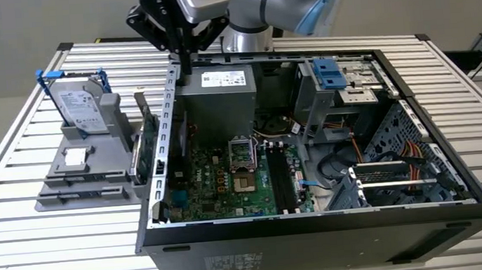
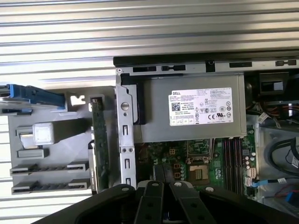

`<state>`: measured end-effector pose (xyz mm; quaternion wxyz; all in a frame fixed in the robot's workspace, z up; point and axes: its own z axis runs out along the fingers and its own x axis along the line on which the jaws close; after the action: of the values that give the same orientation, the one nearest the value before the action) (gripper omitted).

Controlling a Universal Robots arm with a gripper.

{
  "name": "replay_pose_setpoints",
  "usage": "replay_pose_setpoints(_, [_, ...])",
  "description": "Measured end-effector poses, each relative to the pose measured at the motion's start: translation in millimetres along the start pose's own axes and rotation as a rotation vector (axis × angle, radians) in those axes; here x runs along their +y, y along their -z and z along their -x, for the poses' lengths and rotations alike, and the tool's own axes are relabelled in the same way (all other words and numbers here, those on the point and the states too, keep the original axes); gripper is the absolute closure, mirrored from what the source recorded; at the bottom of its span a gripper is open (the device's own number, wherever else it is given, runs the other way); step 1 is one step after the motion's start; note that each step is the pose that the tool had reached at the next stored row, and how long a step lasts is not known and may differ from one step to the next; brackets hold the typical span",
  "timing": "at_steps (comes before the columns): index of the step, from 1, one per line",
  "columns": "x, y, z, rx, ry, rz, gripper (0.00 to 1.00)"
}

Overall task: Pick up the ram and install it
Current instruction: 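Reach for the ram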

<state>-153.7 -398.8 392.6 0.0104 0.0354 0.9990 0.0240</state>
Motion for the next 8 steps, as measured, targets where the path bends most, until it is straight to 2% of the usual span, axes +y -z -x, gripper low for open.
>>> replay_pose_setpoints(8, [-0.2, 0.1, -2.9, 0.0, 0.0, 0.0, 1.0])
